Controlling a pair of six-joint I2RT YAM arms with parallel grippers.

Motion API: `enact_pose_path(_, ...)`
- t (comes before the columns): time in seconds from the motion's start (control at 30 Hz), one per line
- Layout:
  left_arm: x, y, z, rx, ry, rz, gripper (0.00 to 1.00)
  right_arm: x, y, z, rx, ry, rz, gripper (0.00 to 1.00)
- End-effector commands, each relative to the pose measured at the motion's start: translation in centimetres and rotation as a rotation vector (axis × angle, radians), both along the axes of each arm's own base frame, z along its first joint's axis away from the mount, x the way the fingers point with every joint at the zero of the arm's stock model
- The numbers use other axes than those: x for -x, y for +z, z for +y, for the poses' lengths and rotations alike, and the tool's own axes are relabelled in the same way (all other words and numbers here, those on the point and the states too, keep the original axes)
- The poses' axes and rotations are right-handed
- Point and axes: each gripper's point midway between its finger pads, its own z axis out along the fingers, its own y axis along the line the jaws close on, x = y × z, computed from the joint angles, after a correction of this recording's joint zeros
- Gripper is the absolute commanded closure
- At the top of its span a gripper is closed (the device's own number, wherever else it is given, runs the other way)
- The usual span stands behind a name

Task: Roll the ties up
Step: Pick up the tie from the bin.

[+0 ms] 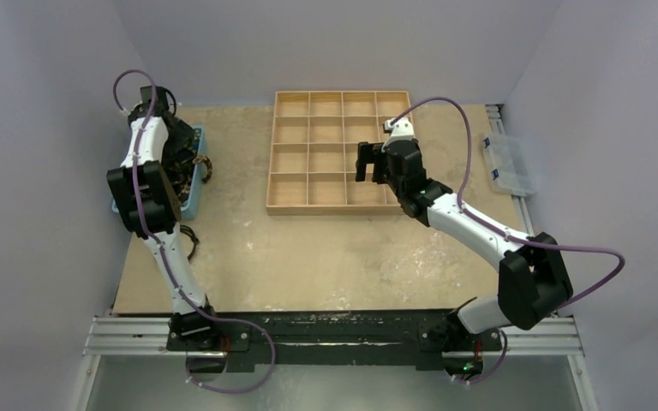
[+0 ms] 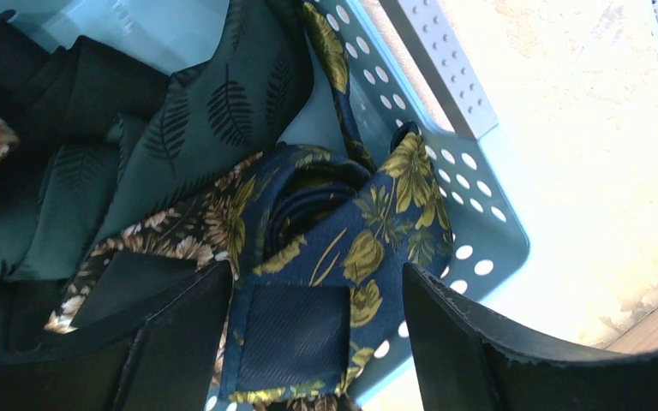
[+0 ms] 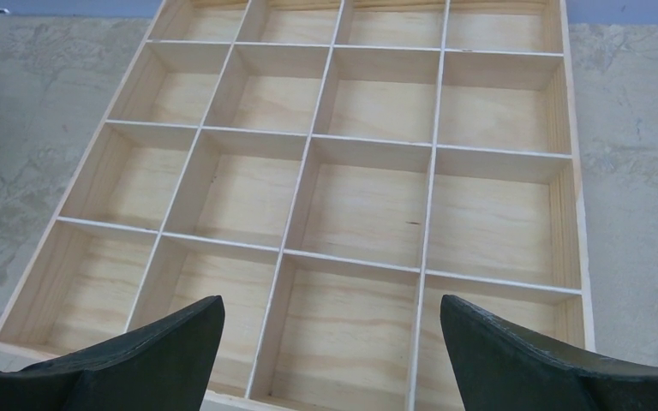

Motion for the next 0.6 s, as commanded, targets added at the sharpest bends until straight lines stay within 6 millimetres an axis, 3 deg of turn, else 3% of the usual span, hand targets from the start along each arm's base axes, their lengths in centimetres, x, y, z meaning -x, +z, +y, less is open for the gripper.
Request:
enact_pose_path(0.0, -1.4, 0.7, 1.2, 0.034, 0.031, -0.039, 0.32, -0.4, 1.4, -0.5, -0.005, -0.022, -0.053, 0.02)
enact_pose_path(0.1, -1.7, 0.7, 1.1, 0.065, 0.019, -0.056, 0.55, -0.4, 1.3, -0.5, -0.005, -0.027, -0.05, 0.02)
enact_pose_path(0.2, -1.4, 1.8, 0.9, 0.096, 0.012, -0.091, 0.93, -0.3, 1.5, -0.7, -0.008, -0.032, -0.052, 0.02)
enact_pose_path(0.23, -1.1, 2.3, 0.7, 0.101, 0.007, -0.097, 1.0, -0.2, 1.6, -0.7, -0.011, -0.035, -0.053, 0.02)
enact_pose_path(0.37, 0.5, 7.2, -0.2, 0.08, -0.017, -0.204, 1.0, 0.1, 2.0, -0.8, -0.026, -0.04, -0.055, 0.02)
enact_pose_path(0.5, 2.7, 15.6, -1.6, 0.016, -0.055, -0.373, 1.0, 0.6, 2.9, -0.4, -0.058, -0.014, -0.066, 0.02)
enact_pose_path(0.57, 3.4, 20.6, -3.5, -0.035, -0.13, -0.479, 1.0, 0.9, 3.3, -0.3, -0.072, -0.003, -0.069, 0.02)
